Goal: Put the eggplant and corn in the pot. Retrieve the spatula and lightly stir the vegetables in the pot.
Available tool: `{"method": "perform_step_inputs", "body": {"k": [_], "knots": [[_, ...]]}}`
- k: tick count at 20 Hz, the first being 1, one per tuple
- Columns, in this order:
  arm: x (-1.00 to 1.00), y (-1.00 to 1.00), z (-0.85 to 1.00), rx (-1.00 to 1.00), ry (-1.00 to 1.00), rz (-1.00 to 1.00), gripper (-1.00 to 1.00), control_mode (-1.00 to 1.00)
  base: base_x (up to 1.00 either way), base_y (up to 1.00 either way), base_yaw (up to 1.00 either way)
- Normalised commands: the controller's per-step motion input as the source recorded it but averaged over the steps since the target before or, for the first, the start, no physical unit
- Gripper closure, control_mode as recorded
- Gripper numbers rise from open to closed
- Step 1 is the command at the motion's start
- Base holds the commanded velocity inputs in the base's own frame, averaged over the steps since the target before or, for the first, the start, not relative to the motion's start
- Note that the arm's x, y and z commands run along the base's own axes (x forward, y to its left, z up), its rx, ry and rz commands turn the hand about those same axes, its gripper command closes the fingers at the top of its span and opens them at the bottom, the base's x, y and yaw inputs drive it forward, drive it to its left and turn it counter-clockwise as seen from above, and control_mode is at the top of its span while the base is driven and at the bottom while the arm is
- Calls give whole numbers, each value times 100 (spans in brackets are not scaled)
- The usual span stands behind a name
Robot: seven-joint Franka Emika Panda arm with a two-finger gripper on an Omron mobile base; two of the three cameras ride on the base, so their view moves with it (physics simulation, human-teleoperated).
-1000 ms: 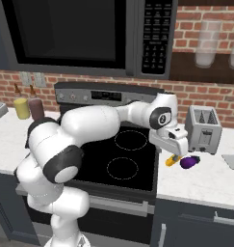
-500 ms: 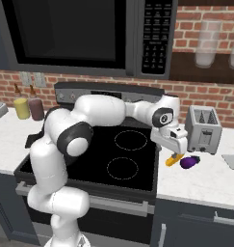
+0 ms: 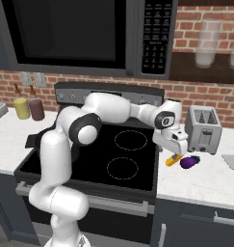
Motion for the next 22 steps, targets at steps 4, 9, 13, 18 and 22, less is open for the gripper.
{"method": "perform_step_inputs", "body": {"k": [4, 9, 13, 18, 22], "knots": [[7, -1, -30, 0, 0, 0, -100, -100, 0, 0, 0], [2, 0, -27, 0, 0, 0, -100, -100, 0, 0, 0], [2, 0, -29, 0, 0, 0, -100, -100, 0, 0, 0], [1, -1, -26, 0, -3, 0, -100, -100, 0, 0, 0], [4, -2, -22, 0, -4, 0, -100, -100, 0, 0, 0]]}}
